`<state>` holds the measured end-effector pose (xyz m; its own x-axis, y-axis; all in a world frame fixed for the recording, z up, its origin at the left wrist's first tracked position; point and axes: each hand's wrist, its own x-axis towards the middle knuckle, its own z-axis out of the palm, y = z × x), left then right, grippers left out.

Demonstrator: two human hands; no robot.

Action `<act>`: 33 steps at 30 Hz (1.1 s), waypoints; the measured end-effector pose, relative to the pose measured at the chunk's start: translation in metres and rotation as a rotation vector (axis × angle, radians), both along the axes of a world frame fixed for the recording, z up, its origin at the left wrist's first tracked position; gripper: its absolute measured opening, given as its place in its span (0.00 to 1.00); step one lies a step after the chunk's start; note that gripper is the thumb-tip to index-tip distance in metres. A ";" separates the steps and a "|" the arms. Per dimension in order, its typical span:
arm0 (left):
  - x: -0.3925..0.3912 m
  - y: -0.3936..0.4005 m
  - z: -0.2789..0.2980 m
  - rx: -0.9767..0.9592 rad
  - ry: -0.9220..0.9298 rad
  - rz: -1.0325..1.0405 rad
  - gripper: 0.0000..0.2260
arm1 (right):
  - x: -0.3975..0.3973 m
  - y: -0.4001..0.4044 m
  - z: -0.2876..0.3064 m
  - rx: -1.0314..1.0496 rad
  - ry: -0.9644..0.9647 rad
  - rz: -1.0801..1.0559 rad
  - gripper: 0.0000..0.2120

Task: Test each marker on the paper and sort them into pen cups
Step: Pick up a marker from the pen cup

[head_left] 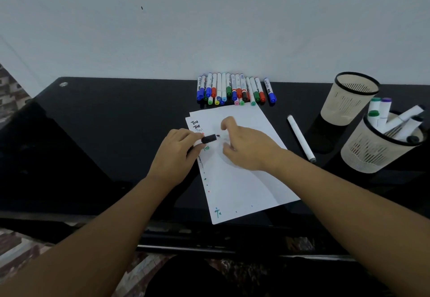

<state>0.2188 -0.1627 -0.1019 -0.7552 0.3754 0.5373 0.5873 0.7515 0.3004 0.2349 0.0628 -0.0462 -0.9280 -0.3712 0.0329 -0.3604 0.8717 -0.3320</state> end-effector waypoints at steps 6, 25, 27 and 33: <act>-0.003 -0.022 -0.002 -0.031 -0.211 0.142 0.13 | 0.007 0.006 0.013 -0.435 -0.159 -0.144 0.17; 0.003 -0.026 0.007 -0.348 -0.397 0.033 0.31 | 0.029 -0.033 -0.019 -0.992 -0.122 -0.387 0.16; 0.003 -0.026 0.006 -0.333 -0.397 0.035 0.30 | 0.032 -0.034 -0.027 -0.942 -0.101 -0.387 0.11; 0.003 -0.026 0.003 -0.298 -0.385 0.042 0.31 | 0.030 -0.035 -0.034 -0.832 -0.079 -0.361 0.04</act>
